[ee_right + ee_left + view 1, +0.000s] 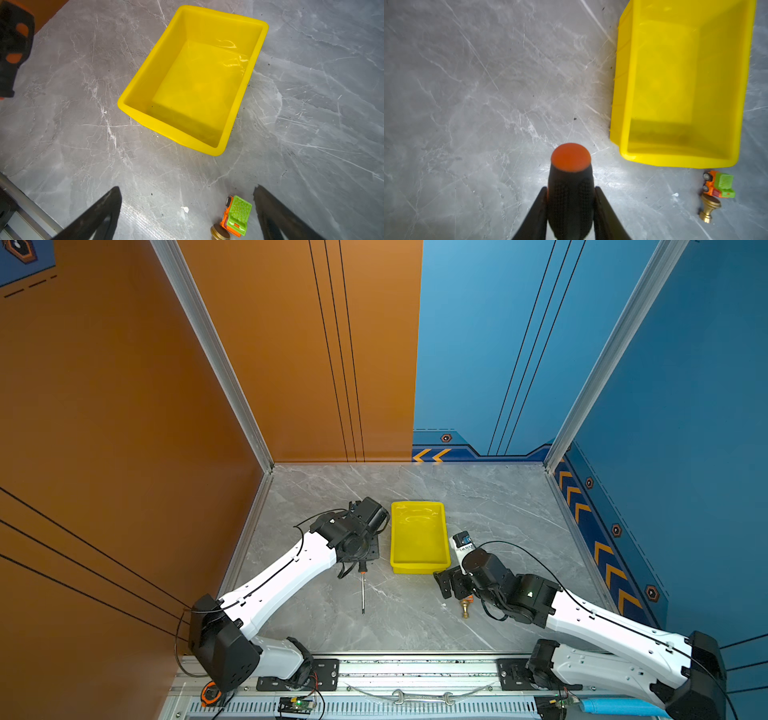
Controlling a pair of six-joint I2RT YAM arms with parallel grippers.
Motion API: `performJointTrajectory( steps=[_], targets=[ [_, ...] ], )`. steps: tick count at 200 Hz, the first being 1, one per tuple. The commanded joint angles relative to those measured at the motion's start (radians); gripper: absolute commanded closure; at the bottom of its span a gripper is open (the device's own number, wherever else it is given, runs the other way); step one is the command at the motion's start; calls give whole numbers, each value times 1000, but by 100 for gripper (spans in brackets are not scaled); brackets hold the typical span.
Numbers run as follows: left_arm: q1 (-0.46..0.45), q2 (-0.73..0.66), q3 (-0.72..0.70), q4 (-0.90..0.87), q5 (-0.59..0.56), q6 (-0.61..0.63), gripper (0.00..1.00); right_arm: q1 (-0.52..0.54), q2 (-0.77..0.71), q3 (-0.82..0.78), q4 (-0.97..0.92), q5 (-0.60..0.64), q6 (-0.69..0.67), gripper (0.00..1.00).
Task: Put the screwdriver in the bin
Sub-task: Pick up the screwdriver from the center of the table, then place the screwdriver in the bin.
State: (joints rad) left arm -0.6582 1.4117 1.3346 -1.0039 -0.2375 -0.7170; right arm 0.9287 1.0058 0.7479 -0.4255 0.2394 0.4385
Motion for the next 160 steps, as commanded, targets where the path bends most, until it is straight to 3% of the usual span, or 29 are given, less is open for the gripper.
performJointTrajectory(
  steps=[1, 81, 129, 160],
  targets=[
    [15, 106, 136, -24, 19, 64, 94, -33, -11, 29, 26, 7, 30, 0],
    [11, 579, 659, 10, 103, 114, 91, -124, -32, 24, 25, -3, 66, 0],
    [0, 766, 831, 10, 97, 83, 92, -173, -19, 10, 36, -20, 62, 0],
    [-16, 826, 869, 10, 103, 56, 93, -189, -20, 5, 35, -16, 57, 0]
  ],
)
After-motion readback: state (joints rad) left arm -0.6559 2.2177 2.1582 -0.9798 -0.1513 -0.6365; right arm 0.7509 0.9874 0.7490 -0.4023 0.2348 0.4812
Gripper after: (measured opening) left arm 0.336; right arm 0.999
